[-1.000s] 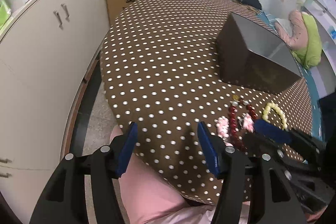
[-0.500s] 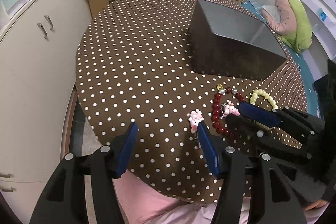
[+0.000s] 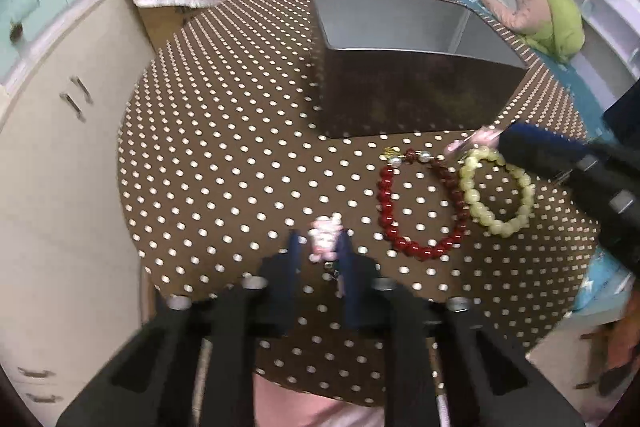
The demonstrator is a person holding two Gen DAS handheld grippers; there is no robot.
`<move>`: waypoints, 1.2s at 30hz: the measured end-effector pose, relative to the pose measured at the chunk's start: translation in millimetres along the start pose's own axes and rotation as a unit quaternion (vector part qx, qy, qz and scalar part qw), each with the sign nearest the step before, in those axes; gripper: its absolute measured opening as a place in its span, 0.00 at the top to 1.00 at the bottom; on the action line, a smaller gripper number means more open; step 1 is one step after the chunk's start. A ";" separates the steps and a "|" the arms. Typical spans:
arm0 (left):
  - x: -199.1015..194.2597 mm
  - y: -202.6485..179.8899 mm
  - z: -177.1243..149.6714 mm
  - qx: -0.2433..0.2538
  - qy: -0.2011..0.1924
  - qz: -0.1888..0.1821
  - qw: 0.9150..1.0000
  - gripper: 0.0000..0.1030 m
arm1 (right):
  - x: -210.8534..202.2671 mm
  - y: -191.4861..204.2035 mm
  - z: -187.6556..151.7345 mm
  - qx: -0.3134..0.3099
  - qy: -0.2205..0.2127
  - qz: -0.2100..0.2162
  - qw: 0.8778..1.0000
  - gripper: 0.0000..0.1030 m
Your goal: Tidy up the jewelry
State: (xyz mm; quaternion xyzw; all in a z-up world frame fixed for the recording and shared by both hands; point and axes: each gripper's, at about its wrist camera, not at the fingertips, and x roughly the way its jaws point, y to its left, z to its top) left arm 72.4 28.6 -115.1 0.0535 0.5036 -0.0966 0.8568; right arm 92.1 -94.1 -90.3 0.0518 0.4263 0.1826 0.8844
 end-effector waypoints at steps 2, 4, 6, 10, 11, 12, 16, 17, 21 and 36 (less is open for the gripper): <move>0.1 1.0 1.7 -0.005 0.001 -0.013 1.000 0.89 | -8.8 -8.1 2.5 0.009 -0.011 -0.003 1.000 0.85; 0.2 4.6 4.4 -0.013 0.005 -0.029 0.999 0.89 | -16.5 -14.0 3.3 0.015 -0.020 -0.010 1.000 0.85; -3.1 9.5 7.5 -0.018 0.001 -0.032 0.999 0.90 | -24.5 -22.1 7.3 0.023 -0.031 -0.013 0.999 0.85; -26.0 17.5 25.1 -0.019 -0.037 -0.036 0.998 0.90 | -41.4 -33.4 14.0 0.032 -0.052 -0.012 0.998 0.85; -35.0 18.6 31.2 -0.018 -0.052 -0.036 0.998 0.90 | -45.2 -35.9 18.5 0.034 -0.060 -0.011 0.998 0.85; -41.6 19.3 35.7 -0.014 -0.063 -0.036 0.997 0.90 | -46.7 -36.7 22.2 0.035 -0.064 -0.009 0.997 0.85; -72.4 16.9 67.3 -0.004 -0.121 -0.048 0.991 0.90 | -47.2 -41.3 44.2 0.038 -0.081 -0.004 0.996 0.85; -76.2 15.8 75.6 -0.003 -0.131 -0.050 0.990 0.90 | -45.5 -41.4 49.5 0.039 -0.083 0.000 0.996 0.85; -74.5 11.6 106.5 -0.005 -0.144 -0.095 0.985 0.89 | -35.4 -40.7 70.7 0.046 -0.090 -0.007 0.995 0.83; -40.2 -0.3 47.1 0.014 -0.063 -0.059 0.996 0.38 | -19.0 -48.1 3.0 0.037 0.001 -0.069 0.997 0.31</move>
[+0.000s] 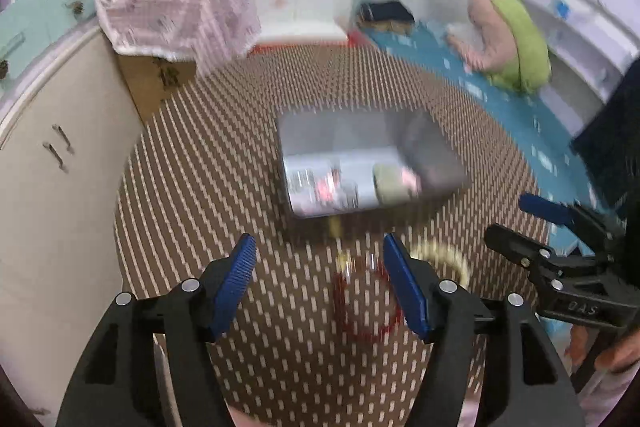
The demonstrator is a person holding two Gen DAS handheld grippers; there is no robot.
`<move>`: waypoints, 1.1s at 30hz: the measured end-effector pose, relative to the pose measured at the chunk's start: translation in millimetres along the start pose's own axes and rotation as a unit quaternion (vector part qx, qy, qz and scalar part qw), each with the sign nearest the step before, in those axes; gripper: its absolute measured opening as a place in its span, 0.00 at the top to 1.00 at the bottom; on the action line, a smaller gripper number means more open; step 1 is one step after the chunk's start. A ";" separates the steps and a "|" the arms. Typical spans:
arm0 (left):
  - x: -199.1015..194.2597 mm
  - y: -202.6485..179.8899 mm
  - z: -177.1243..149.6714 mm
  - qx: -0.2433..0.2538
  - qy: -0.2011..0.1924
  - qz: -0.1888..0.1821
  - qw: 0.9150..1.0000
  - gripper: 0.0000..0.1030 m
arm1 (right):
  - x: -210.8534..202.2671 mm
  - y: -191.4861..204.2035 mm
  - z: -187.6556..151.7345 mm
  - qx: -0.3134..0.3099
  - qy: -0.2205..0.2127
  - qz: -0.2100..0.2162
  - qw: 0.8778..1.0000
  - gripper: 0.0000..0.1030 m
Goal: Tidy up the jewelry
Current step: 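Grasp the red bead bracelet with the left tool while right grasps the cream bead bracelet, then lower both bracelets into the grey tin and open both tools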
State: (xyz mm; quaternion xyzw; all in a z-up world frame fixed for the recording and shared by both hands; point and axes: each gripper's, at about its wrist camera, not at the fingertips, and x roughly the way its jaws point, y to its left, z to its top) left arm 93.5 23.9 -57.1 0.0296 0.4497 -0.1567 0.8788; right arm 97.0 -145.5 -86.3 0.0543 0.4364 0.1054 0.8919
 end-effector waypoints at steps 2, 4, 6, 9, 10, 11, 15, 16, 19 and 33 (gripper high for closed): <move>13.3 -4.8 -15.0 0.006 0.030 -0.003 1.000 0.38 | 12.9 5.9 -12.8 -0.013 0.024 0.003 1.000 0.45; 28.4 -6.4 -23.1 0.003 0.055 0.020 0.998 0.38 | 25.2 5.8 -18.3 -0.010 0.037 -0.005 0.999 0.58; 44.0 -8.3 -29.8 0.000 0.077 0.053 0.996 0.42 | 36.5 7.8 -23.0 -0.016 0.042 -0.030 0.999 0.69; 45.7 -15.5 -35.7 0.021 0.071 0.059 0.995 0.80 | 34.0 15.1 -32.0 -0.035 0.025 -0.055 0.998 0.86; 44.8 -20.1 -36.9 0.033 0.073 0.043 0.996 0.94 | 31.6 15.0 -34.4 -0.029 0.021 -0.054 0.998 0.90; 45.4 -23.8 -37.9 0.041 0.070 0.050 0.995 0.94 | 30.2 14.2 -35.5 -0.025 0.019 -0.053 0.998 0.90; 44.5 -21.3 -37.4 0.035 0.069 0.021 0.997 0.94 | 9.1 3.0 -34.1 -0.007 -0.011 -0.055 0.998 0.90; 42.5 -14.9 -34.5 0.020 0.073 -0.005 0.997 0.94 | 0.9 1.0 -31.4 -0.004 -0.020 -0.055 0.998 0.90; 24.9 -3.7 -24.2 0.005 0.047 0.002 0.999 0.94 | -20.5 -3.1 -18.6 -0.007 -0.048 -0.057 0.997 0.90; -29.1 6.0 67.5 -0.010 -0.070 -0.027 0.997 0.94 | -33.6 20.2 77.4 -0.040 -0.112 0.018 0.993 0.90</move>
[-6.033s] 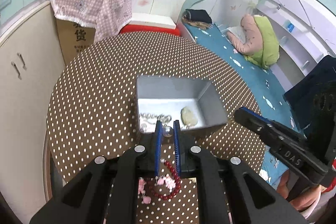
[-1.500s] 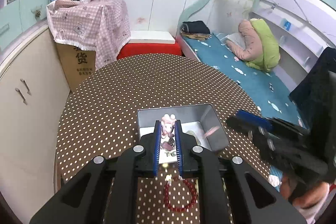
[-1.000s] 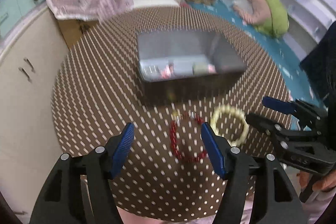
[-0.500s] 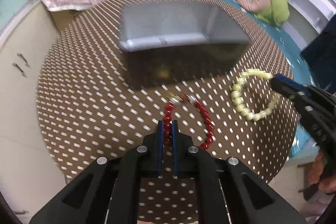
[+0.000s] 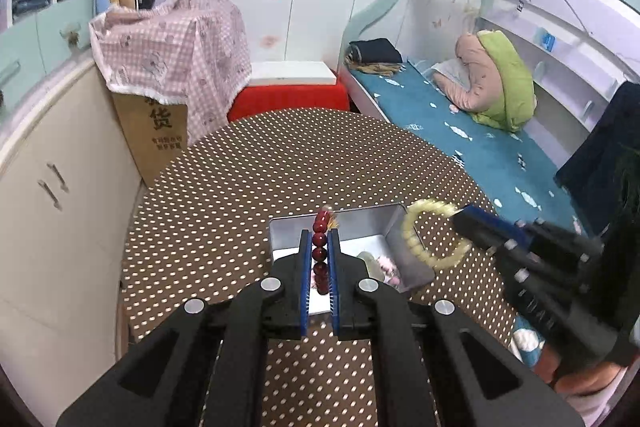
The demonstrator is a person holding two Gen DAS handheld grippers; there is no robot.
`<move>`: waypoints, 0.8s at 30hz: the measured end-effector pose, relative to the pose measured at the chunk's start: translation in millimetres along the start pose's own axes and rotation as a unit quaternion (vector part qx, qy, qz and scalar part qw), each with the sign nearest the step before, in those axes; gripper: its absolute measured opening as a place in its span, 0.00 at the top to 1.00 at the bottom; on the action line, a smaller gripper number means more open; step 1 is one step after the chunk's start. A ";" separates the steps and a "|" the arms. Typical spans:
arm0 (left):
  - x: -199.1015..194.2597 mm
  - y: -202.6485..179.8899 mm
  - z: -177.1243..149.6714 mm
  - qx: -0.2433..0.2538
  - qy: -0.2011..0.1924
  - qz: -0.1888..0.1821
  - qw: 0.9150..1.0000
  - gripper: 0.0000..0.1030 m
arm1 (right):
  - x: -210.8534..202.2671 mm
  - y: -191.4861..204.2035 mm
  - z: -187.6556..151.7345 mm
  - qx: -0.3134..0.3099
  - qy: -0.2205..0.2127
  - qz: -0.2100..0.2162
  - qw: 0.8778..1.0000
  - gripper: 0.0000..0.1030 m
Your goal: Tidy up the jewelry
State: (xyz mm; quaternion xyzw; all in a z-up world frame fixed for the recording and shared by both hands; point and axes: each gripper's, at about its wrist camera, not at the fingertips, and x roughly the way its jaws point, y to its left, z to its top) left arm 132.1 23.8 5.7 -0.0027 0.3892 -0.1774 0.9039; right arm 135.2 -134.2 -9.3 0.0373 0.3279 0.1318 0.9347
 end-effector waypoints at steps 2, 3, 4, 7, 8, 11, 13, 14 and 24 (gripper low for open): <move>16.2 2.9 2.6 -0.016 0.013 -0.004 1.000 0.94 | 18.3 3.9 0.8 0.002 0.019 0.014 1.000 0.90; 25.7 4.8 1.4 -0.024 0.024 0.005 0.999 0.94 | 29.2 4.0 0.4 0.007 0.034 0.029 0.999 0.90; 31.5 7.3 -2.4 -0.030 0.032 0.014 0.999 0.93 | 37.7 5.1 -2.5 0.015 0.044 0.041 0.998 0.88; 45.7 12.0 -9.7 -0.042 0.056 0.047 0.996 0.66 | 47.2 -6.2 -10.0 0.063 0.057 0.030 0.996 0.81; 45.5 12.0 -11.0 -0.041 0.051 0.055 0.996 0.58 | 44.6 -7.7 -12.8 0.066 0.051 0.028 0.996 0.73; 43.4 8.5 -15.3 -0.032 0.041 0.109 0.993 0.42 | 31.0 -9.7 -15.8 0.067 0.018 -0.048 0.996 0.18; 42.4 6.4 -19.1 -0.032 0.050 0.103 0.993 0.42 | 27.0 -10.1 -18.0 0.060 0.020 -0.054 0.997 0.18; 40.1 5.5 -21.1 -0.035 0.051 0.104 0.993 0.42 | 23.3 -10.8 -19.5 0.062 0.020 -0.058 0.996 0.18; -24.6 -18.6 -33.9 -0.023 -0.015 0.102 0.994 0.25 | -51.8 0.7 -37.1 0.039 -0.032 -0.115 0.992 0.18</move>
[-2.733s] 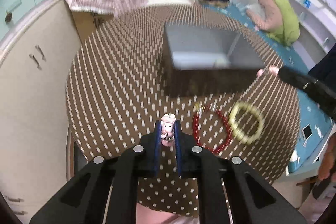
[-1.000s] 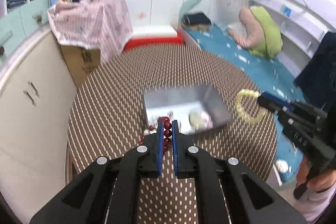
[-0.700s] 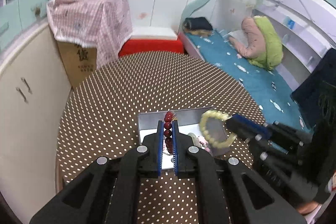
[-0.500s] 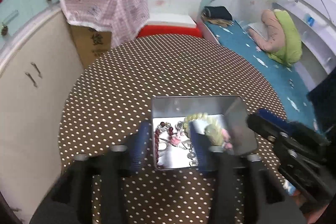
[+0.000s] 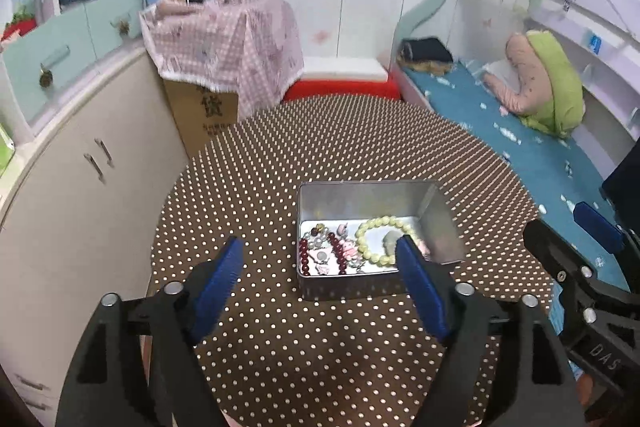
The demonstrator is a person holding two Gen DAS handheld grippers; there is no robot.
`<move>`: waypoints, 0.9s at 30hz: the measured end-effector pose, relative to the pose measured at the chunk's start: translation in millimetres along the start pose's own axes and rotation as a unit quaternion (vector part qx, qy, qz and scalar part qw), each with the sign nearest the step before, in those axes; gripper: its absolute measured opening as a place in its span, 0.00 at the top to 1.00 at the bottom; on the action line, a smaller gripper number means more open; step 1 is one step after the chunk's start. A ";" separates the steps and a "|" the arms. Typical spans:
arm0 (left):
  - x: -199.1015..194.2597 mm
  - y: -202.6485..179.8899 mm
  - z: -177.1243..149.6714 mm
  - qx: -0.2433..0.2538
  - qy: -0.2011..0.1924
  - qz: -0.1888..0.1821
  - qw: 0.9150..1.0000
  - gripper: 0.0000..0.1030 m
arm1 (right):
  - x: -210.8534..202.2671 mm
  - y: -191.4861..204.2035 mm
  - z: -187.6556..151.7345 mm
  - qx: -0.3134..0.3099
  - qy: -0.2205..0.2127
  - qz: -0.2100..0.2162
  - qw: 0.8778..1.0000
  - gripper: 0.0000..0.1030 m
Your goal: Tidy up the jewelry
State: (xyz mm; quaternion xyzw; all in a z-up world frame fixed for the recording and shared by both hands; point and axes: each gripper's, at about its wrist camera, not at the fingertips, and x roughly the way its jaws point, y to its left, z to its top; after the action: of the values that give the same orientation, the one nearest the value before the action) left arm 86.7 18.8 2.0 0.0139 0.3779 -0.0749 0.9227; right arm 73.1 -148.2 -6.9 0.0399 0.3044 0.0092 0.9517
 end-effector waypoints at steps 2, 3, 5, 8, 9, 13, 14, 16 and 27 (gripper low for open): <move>-12.7 -2.3 -2.9 0.000 -0.011 -0.006 1.000 0.25 | -16.1 2.7 -3.6 -0.010 -0.014 -0.010 1.000 0.18; -17.6 -3.6 -4.5 0.001 -0.015 -0.007 1.000 0.25 | -21.7 2.1 -3.5 -0.009 -0.017 -0.009 1.000 0.18; -28.8 -7.0 -8.9 0.003 -0.026 -0.007 1.000 0.21 | -33.8 1.0 -6.1 -0.003 -0.025 -0.007 1.000 0.18; -41.2 -12.9 -15.0 0.010 -0.036 -0.005 0.999 0.20 | -46.9 -0.3 -10.2 0.000 -0.035 -0.010 0.999 0.17; -44.1 -14.7 -16.3 0.011 -0.039 -0.002 0.999 0.20 | -50.6 -0.8 -11.8 0.001 -0.038 -0.012 0.999 0.16; -51.5 -17.6 -21.4 0.012 -0.044 -0.001 0.999 0.20 | -61.8 -2.6 -13.8 0.003 -0.043 -0.013 0.999 0.16; -52.2 -17.1 -22.1 0.010 -0.042 -0.003 0.999 0.20 | -64.0 -3.0 -14.4 0.003 -0.045 -0.013 0.999 0.16; -53.4 -17.1 -23.6 0.007 -0.039 -0.004 0.999 0.20 | -67.3 -3.8 -15.2 0.004 -0.047 -0.013 0.999 0.16; -57.3 -19.4 -27.7 0.011 -0.036 0.005 0.999 0.20 | -70.0 -4.8 -16.8 0.004 -0.044 -0.017 0.999 0.14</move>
State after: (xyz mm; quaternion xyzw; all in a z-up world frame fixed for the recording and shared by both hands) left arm 24.3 9.2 22.9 0.0234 0.3433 -0.0753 0.9359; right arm 6.2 -154.7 19.5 0.0391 0.2629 -0.0099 0.9640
